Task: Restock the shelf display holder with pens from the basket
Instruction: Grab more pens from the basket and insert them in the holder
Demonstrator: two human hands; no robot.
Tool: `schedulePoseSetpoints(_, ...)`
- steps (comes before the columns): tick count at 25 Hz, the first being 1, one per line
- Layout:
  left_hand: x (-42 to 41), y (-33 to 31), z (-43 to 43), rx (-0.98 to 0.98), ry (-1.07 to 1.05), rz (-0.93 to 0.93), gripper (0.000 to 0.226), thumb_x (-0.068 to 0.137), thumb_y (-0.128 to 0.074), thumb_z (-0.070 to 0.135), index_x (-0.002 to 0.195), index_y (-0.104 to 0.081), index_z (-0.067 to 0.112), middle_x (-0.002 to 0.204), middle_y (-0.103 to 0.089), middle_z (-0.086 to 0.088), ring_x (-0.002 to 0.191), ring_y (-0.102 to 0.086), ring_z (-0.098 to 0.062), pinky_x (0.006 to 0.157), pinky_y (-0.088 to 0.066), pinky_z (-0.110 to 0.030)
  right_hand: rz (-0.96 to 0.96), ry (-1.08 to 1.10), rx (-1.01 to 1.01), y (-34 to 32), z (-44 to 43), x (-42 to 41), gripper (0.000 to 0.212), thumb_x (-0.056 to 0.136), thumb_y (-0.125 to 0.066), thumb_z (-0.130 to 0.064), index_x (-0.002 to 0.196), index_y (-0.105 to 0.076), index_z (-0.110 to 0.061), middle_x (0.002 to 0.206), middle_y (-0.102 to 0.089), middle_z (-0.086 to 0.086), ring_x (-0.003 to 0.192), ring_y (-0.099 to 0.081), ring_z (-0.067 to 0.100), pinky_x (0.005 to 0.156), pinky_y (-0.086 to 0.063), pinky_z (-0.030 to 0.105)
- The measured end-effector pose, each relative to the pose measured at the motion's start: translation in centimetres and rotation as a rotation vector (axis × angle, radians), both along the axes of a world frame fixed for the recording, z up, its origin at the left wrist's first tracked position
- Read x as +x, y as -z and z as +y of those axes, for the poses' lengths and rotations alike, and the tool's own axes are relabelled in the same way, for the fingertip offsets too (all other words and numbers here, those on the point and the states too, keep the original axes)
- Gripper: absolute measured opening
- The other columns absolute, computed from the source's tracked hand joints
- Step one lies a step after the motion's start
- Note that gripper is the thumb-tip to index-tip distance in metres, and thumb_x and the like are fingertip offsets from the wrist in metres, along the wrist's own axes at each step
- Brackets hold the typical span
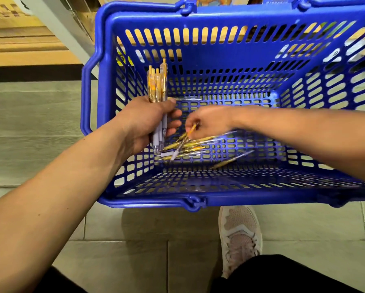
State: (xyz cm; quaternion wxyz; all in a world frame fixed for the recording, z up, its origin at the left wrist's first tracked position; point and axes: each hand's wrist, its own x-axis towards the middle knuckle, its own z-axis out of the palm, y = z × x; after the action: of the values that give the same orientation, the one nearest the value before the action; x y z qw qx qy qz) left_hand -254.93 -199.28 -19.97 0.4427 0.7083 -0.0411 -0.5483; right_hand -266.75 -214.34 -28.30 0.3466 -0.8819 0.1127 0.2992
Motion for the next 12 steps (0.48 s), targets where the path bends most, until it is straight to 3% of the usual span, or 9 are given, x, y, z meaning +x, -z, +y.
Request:
schedulePoseSetpoints(3, -0.1, 0.3, 0.1, 0.076, 0.036, -0.098, 0.02, 0.101, -0.062, 0.025, 0.111, -0.062, 0.008, 0.103, -0.077, -0.006, 0.093, -0.075, -0.026, 0.08, -0.064, -0.041, -0.075, 0.312, 0.295, -2.2, -2.6, 0.4, 0.015, 0.09, -0.071, -0.045, 0.096, -0.074, -0.032, 0.089, -0.077, -0.011, 0.085, -0.073, 0.004, 0.072, -0.054, 0.014)
schedulePoseSetpoints(7, 0.0, 0.3, 0.0, 0.115, 0.101, -0.156, 0.023, 0.101, -0.06, 0.027, 0.112, -0.064, 0.007, 0.112, -0.074, -0.012, 0.099, -0.07, -0.025, 0.083, -0.061, -0.042, -0.094, 0.601, 0.736, -3.3, -3.3, 0.8, 0.017, 0.094, -0.069, -0.025, 0.102, -0.074, -0.011, 0.103, -0.077, 0.009, 0.098, -0.073, 0.018, 0.082, -0.058, 0.02)
schedulePoseSetpoints(9, -0.3, 0.1, 0.0, 0.078, 0.122, -0.082, 0.02, 0.101, -0.06, 0.024, 0.11, -0.066, 0.007, 0.109, -0.075, -0.017, 0.096, -0.071, -0.027, 0.086, -0.061, -0.048, -0.082, 0.668, 0.84, -3.5, -3.1, 1.2, 0.017, 0.095, -0.069, -0.021, 0.104, -0.072, -0.007, 0.099, -0.076, 0.009, 0.092, -0.073, 0.015, 0.079, -0.057, 0.019)
schedulePoseSetpoints(12, -0.5, -0.2, 0.0, 0.004, 0.124, 0.026, 0.012, 0.098, -0.062, 0.018, 0.105, -0.069, 0.01, 0.086, -0.076, -0.006, 0.079, -0.073, -0.021, 0.067, -0.063, -0.036, -0.094, 0.764, 1.053, -3.3, -2.3, 1.3, 0.014, 0.095, -0.067, -0.015, 0.105, -0.069, -0.005, 0.094, -0.076, 0.008, 0.088, -0.073, 0.013, 0.077, -0.058, 0.018)
